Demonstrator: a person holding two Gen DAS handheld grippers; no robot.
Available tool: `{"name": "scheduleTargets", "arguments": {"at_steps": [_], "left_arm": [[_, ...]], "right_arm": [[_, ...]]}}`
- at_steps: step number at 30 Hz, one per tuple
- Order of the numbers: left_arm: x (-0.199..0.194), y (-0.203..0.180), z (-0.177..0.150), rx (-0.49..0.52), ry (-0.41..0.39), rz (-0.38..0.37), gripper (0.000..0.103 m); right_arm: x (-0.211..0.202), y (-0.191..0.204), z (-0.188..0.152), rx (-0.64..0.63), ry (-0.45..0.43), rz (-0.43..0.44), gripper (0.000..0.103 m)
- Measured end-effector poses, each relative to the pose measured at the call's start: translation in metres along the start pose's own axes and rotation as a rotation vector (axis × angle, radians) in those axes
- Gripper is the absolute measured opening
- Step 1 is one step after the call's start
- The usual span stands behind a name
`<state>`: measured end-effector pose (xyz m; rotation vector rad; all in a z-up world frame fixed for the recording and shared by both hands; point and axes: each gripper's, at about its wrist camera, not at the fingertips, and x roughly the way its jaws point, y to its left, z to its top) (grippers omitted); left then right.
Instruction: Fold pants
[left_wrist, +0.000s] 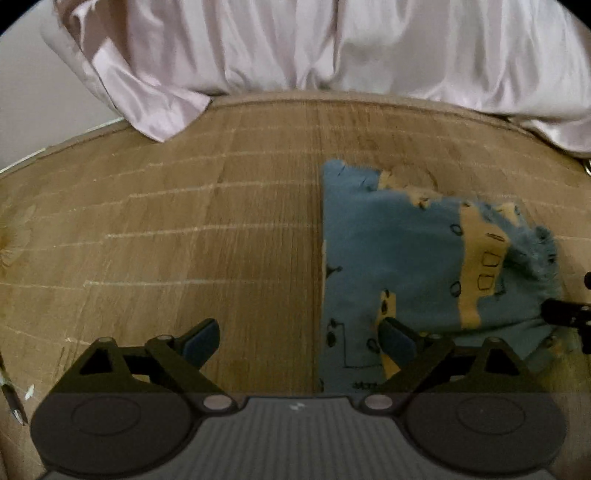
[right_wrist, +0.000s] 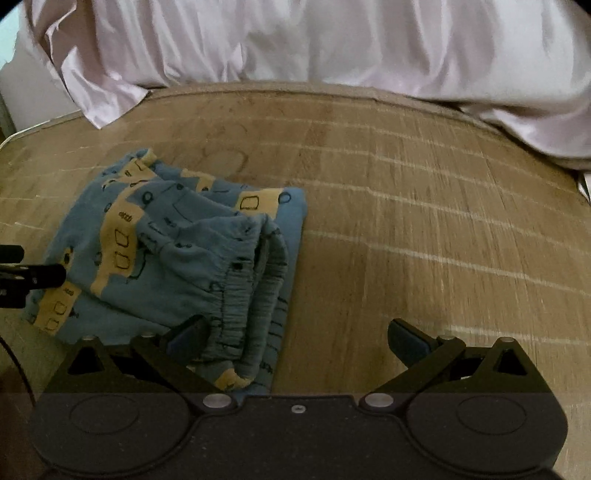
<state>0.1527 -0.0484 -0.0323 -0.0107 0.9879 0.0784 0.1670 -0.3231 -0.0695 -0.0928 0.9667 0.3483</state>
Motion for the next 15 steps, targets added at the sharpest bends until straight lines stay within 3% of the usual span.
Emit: {"name": "scheduleTargets", "arguments": {"at_steps": [2,6,9,13,15], "left_arm": [[-0.001,-0.002,-0.001,0.007,0.007,-0.007,0.097],[-0.009,-0.008,0.005,-0.006,-0.039,0.0,0.097],[-0.016,-0.01,0.02,-0.057,-0.098,-0.071,0.101],[-0.005,-0.019,0.047,-0.063,-0.125,-0.076,0.102],[0.009,-0.029,0.059,-0.003,-0.14,-0.065,0.102]], "right_arm": [[-0.006,-0.004,-0.004,0.008,-0.003,0.023,0.102],[-0.031,-0.013,-0.003,0.021,-0.156,0.028,0.102],[-0.032,-0.016,0.005,0.074,-0.245,0.016,0.102],[-0.013,-0.011,0.015,0.05,-0.262,-0.008,0.102],[-0.002,-0.01,0.018,0.006,-0.233,-0.004,0.102]]}}
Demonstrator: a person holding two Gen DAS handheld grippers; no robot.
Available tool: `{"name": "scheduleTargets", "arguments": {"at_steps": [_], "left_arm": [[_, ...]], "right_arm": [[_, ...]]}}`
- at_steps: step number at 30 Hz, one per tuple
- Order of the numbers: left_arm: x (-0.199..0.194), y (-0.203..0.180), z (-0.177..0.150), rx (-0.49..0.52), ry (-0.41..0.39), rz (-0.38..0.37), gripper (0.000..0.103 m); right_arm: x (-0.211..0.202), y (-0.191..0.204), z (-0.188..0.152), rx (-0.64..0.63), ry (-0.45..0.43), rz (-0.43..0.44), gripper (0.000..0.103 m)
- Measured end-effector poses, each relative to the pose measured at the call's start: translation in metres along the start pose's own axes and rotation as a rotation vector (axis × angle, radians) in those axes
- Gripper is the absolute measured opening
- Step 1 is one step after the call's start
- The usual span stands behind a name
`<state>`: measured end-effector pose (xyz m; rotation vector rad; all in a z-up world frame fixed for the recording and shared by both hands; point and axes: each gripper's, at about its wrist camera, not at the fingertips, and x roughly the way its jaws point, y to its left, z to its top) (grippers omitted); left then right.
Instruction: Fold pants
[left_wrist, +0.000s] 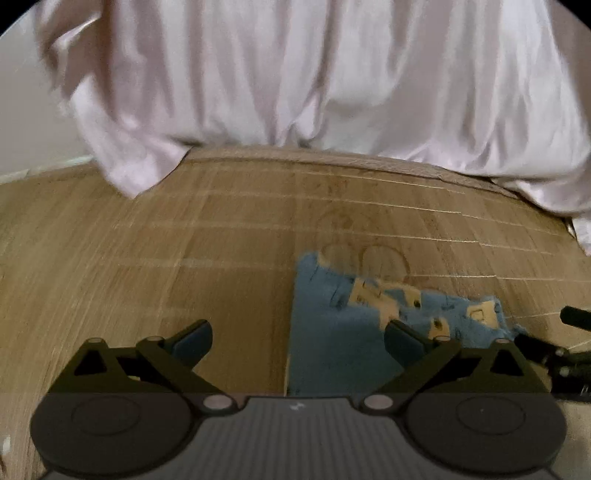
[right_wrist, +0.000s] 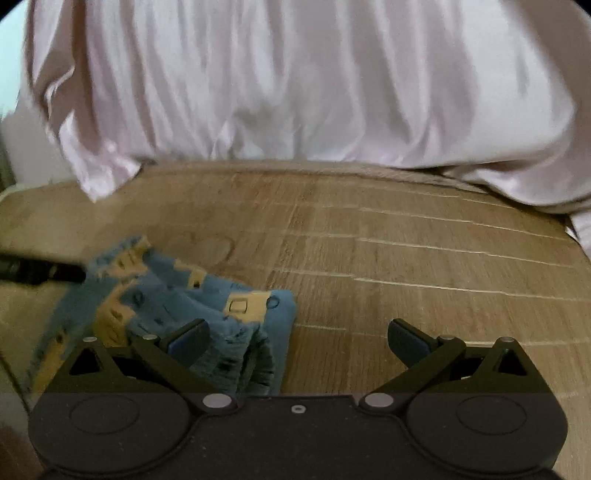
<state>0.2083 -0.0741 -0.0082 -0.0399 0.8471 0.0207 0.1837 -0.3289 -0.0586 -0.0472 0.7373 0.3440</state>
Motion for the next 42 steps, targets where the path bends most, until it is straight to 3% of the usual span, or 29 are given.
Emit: {"name": "scheduleTargets", "arguments": {"at_steps": [3,8,16,19,23,28,36,42], "left_arm": [[0.028,-0.011,0.009,0.107,0.014,0.064,0.102],[0.053,-0.012,0.01,0.173,0.015,0.133,0.102],[0.016,0.009,0.008,0.077,-0.011,0.037,0.101],[0.001,0.007,-0.006,0.07,0.037,0.005,0.102],[-0.006,0.006,-0.024,0.054,0.116,0.033,0.102],[-0.006,0.009,-0.039,0.08,0.158,0.097,0.102],[-0.014,0.008,-0.045,0.09,0.16,0.119,0.102],[-0.016,0.009,-0.045,0.084,0.169,0.123,0.102]], "right_arm": [[0.013,-0.002,-0.003,-0.026,0.043,-0.029,0.102],[0.022,-0.013,-0.008,0.009,0.077,-0.063,0.102],[-0.008,0.004,-0.002,0.031,0.014,0.056,0.102],[-0.009,0.019,-0.007,-0.013,0.086,0.088,0.102],[-0.008,0.035,-0.015,-0.09,0.198,0.036,0.102],[-0.005,0.028,-0.019,-0.037,0.251,0.045,0.102],[-0.007,0.025,-0.022,-0.033,0.252,0.071,0.102],[-0.02,0.025,-0.017,-0.068,0.164,0.067,0.102]]}}
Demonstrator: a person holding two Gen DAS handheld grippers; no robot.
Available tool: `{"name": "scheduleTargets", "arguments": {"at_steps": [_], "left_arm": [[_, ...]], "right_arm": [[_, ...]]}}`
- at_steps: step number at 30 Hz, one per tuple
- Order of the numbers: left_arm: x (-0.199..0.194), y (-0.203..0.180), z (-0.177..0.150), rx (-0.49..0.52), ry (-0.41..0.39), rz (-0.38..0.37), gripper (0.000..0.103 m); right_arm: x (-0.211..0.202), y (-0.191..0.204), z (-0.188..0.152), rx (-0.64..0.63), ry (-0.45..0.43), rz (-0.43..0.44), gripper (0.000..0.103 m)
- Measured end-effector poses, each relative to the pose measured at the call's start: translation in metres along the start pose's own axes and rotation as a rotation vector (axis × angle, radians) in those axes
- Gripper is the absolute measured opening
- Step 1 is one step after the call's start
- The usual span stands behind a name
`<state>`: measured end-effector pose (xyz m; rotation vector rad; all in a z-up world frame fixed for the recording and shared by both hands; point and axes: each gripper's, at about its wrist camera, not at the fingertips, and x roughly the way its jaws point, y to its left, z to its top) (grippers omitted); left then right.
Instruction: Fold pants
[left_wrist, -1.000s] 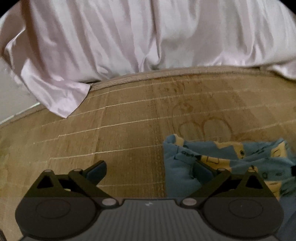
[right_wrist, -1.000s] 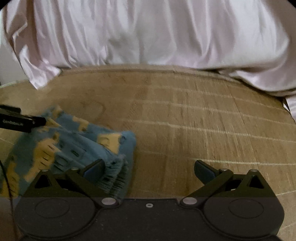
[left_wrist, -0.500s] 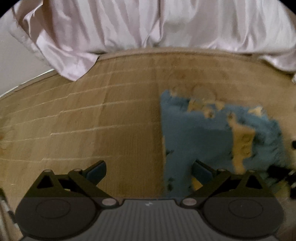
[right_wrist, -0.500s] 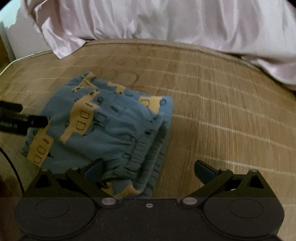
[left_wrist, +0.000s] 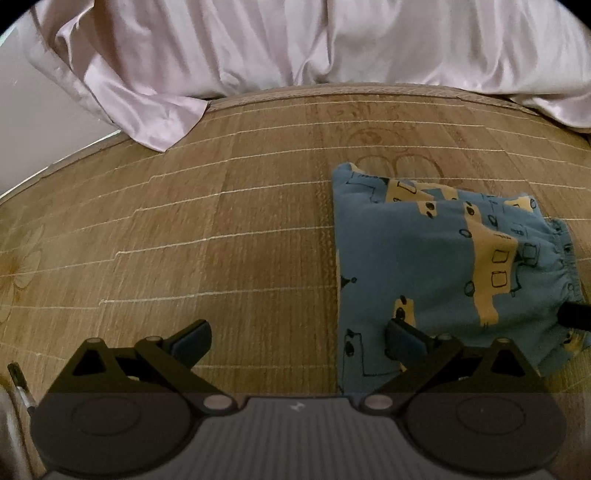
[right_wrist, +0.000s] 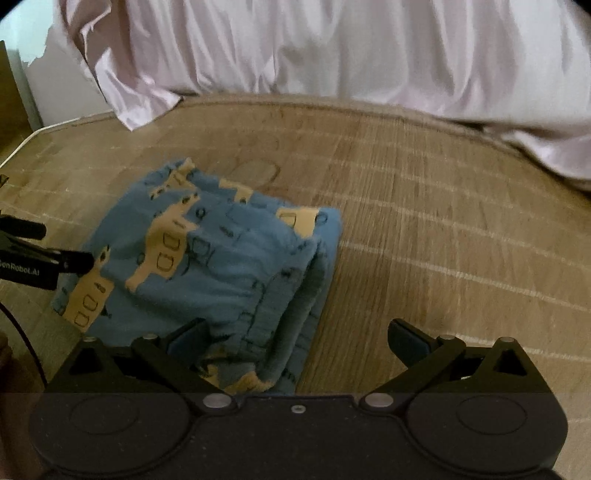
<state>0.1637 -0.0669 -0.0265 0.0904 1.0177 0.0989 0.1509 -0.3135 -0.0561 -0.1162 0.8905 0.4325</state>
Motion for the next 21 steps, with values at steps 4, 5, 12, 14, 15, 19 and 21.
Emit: {"name": "scheduleTargets", "arguments": {"at_steps": [4,5,12,14,15,19,21], "left_arm": [[-0.006,-0.001,0.001,0.001,-0.02,0.02,0.102],[-0.007,-0.001,0.001,-0.004,-0.036,0.029,0.102],[-0.033,-0.003,-0.003,-0.023,-0.275,-0.058,0.103],[-0.033,-0.008,-0.003,0.027,-0.291,-0.05,0.103],[-0.032,-0.011,-0.003,0.046,-0.292,-0.046,0.103],[-0.015,-0.027,-0.01,0.109,-0.207,-0.006,0.103],[-0.004,-0.038,-0.018,0.188,-0.151,0.037,0.102]], "right_arm": [[-0.009,0.001,0.005,0.006,-0.111,-0.007,0.102],[-0.012,0.001,0.007,0.013,-0.159,0.008,0.102],[-0.003,0.001,0.019,0.008,-0.268,0.182,0.102],[0.004,0.0,0.021,-0.021,-0.265,0.125,0.102],[0.008,0.0,0.022,-0.031,-0.269,0.102,0.102],[0.035,-0.001,0.032,-0.102,-0.256,0.031,0.102],[0.05,0.005,0.033,-0.172,-0.219,-0.071,0.102]]}}
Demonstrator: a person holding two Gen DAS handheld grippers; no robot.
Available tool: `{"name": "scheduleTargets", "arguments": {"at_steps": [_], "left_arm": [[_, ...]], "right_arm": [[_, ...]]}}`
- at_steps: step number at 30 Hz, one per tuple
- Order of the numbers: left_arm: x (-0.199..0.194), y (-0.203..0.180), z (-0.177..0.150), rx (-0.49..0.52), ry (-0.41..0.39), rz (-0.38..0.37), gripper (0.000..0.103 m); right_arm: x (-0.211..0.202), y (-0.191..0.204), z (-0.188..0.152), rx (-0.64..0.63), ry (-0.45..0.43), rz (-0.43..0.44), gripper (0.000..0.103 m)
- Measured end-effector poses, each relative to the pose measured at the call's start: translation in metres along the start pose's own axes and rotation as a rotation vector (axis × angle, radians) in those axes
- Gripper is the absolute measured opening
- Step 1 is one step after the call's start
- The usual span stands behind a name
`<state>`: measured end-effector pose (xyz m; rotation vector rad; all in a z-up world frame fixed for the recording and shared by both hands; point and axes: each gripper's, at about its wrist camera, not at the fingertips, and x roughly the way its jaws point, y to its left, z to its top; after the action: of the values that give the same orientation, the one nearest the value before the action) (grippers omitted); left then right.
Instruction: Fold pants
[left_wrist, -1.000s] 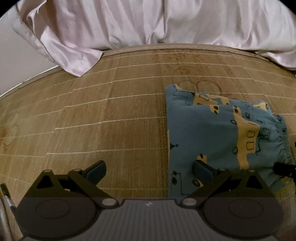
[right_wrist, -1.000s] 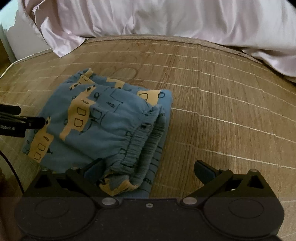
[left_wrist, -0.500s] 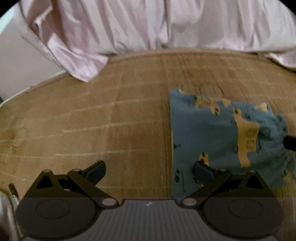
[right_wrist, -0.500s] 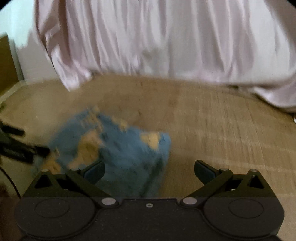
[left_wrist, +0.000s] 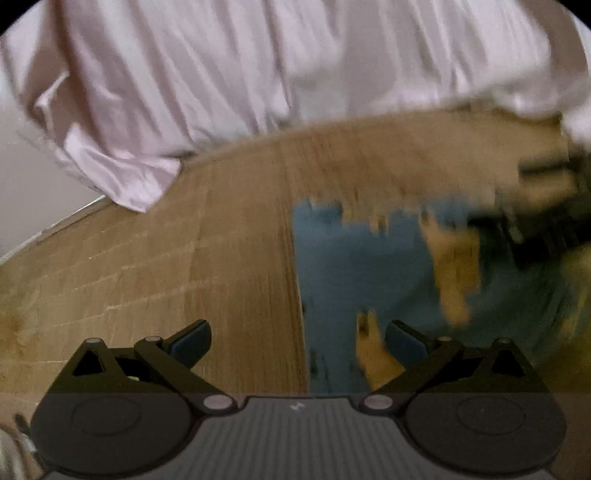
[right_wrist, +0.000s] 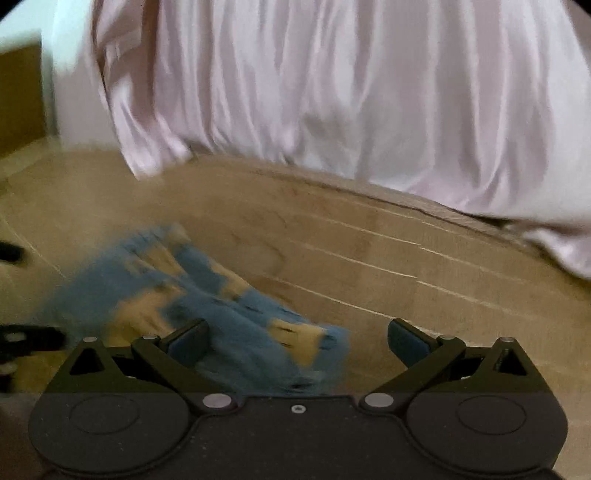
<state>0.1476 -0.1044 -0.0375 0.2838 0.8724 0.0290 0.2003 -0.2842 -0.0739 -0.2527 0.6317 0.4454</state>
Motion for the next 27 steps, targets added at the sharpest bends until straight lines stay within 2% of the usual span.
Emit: {"name": "scheduleTargets", "arguments": {"at_steps": [2,4,7,10,12,15,22,27], "left_arm": [[0.0,-0.002,-0.003,0.018,-0.005,0.006,0.102],[-0.002,-0.002,-0.003,0.027,-0.003,0.013,0.102],[-0.009,0.005,0.0,-0.011,0.016,-0.006,0.103],[-0.012,0.018,0.007,-0.126,0.059,-0.088,0.103],[-0.009,0.025,0.01,-0.195,0.085,-0.142,0.103],[-0.002,0.031,0.006,-0.26,0.111,-0.172,0.103],[0.006,0.034,-0.003,-0.317,0.161,-0.202,0.103],[0.008,0.036,-0.008,-0.355,0.177,-0.22,0.103]], "right_arm": [[0.002,-0.001,-0.002,-0.032,-0.001,-0.077,0.101],[-0.006,-0.014,-0.001,0.024,-0.028,-0.068,0.102],[-0.012,-0.035,0.0,0.147,-0.056,-0.022,0.102],[-0.005,-0.051,-0.007,0.253,-0.032,0.082,0.102],[0.0,-0.052,-0.011,0.283,-0.006,0.132,0.102],[0.005,-0.046,-0.012,0.283,0.013,0.158,0.102],[0.007,-0.045,-0.019,0.342,0.003,0.105,0.097],[0.007,-0.046,-0.021,0.355,0.002,0.116,0.091]]}}
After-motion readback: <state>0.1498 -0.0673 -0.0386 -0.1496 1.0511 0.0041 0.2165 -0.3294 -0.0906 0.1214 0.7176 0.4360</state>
